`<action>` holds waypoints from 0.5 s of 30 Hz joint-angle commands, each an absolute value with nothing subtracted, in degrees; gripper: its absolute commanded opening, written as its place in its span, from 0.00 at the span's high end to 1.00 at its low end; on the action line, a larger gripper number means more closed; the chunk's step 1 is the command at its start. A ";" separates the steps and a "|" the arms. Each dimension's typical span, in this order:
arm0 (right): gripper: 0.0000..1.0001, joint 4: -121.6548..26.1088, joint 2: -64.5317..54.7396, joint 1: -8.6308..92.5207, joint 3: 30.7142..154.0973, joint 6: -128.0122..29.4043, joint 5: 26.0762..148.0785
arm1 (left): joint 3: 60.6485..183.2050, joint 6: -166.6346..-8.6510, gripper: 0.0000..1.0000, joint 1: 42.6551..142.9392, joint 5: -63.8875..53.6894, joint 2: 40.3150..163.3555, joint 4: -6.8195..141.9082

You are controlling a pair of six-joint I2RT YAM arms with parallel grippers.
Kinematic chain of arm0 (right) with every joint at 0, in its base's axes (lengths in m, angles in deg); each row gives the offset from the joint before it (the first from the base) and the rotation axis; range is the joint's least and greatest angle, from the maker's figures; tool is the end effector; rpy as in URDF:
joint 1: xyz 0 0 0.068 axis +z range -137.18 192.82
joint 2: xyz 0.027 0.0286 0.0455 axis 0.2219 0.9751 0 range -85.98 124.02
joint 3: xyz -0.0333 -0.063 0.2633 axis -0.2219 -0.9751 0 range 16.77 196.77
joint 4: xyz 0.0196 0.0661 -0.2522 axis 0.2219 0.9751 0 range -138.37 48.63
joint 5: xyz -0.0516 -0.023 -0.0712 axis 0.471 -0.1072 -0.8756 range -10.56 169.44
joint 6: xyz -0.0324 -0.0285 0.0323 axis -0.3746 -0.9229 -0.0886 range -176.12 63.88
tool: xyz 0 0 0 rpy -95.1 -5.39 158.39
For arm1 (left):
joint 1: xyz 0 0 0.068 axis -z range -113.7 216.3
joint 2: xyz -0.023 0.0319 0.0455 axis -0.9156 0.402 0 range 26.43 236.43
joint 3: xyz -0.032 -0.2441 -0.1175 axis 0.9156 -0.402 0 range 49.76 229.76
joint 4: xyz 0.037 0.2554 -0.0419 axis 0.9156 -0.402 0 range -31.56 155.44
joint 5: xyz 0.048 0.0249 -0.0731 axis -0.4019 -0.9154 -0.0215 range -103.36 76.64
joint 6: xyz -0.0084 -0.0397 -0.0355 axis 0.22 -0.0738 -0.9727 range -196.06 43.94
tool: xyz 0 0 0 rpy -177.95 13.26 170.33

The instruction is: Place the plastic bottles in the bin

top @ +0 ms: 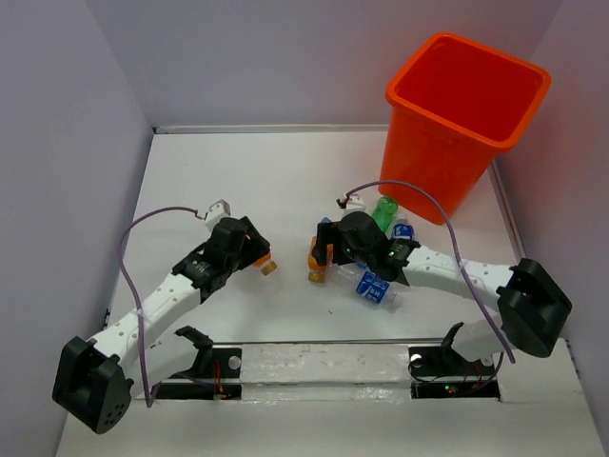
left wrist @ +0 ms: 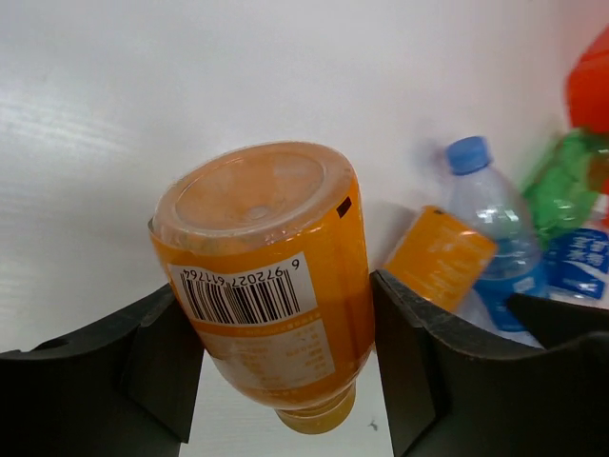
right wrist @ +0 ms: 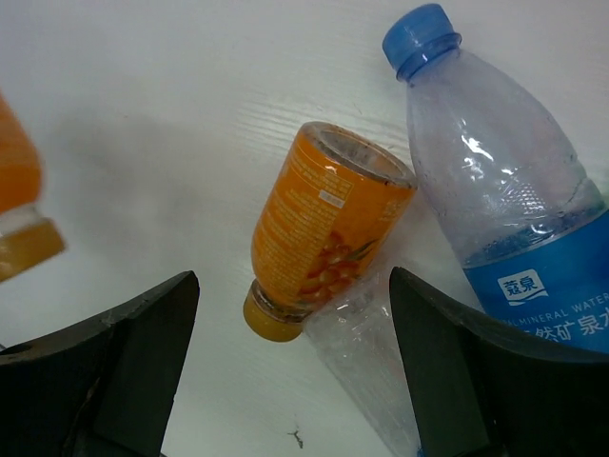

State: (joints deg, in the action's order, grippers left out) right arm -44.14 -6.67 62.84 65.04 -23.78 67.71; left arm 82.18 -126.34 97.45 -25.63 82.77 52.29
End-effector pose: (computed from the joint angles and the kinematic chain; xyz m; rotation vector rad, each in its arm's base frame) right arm 0.1988 0.2258 0.2351 -0.2256 2.2225 0.5878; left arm 0.1825 -0.1016 0.2232 -0.4933 2.2023 -0.5482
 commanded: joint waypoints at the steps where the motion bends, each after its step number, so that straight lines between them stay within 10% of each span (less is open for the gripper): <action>1: 0.14 -46.44 -2.14 63.71 68.01 -20.09 64.06 | 91.06 -116.15 0.52 97.85 -27.16 77.15 53.84; 15: 0.14 -41.69 13.77 64.23 80.84 -20.17 57.20 | 96.44 -99.79 0.50 97.85 -33.57 67.30 52.17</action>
